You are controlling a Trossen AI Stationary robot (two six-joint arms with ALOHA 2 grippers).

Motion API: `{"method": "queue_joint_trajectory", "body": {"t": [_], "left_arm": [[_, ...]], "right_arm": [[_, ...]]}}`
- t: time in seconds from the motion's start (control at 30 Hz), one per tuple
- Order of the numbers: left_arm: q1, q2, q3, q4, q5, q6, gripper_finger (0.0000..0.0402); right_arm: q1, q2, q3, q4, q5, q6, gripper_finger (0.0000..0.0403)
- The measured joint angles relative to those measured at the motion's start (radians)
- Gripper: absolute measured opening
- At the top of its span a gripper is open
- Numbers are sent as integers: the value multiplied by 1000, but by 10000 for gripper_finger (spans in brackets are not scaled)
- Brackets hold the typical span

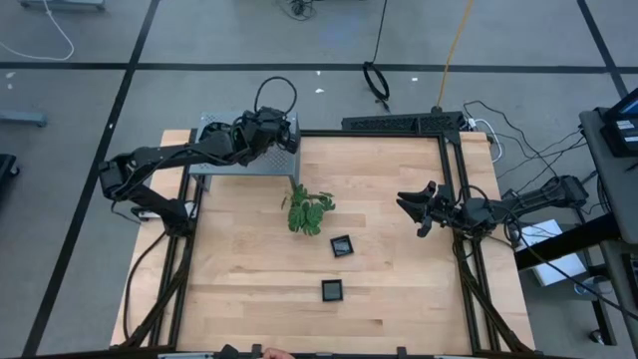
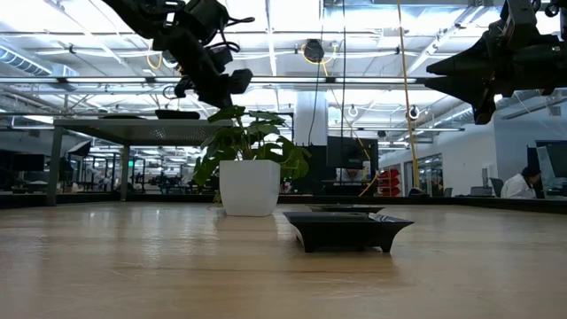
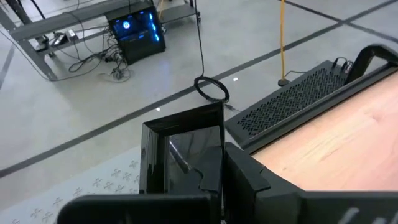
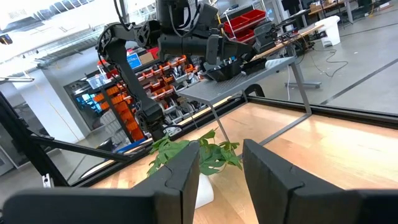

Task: Pick & Place Mini shaped plates
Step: Stack the square plate on top of the square plate on the shelf

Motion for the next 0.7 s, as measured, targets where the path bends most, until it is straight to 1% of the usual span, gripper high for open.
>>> {"method": "queue_joint_trajectory", "body": {"t": [0.23,0.33,0.43,0.53,0.7], "left_arm": [[-3,0,0,-39,1,-42,10],[-3,0,0,-39,1,-40,20],[-3,0,0,-39,1,-37,40],[-3,0,0,-37,0,-19,68],[-13,0,0,9,0,99,112]], "right_arm": [[0,0,0,0,0,0,111],[0,0,0,0,0,0,111],[0,0,0,0,0,0,110],[0,0,0,0,0,0,110],[0,0,0,0,0,0,110]]}}
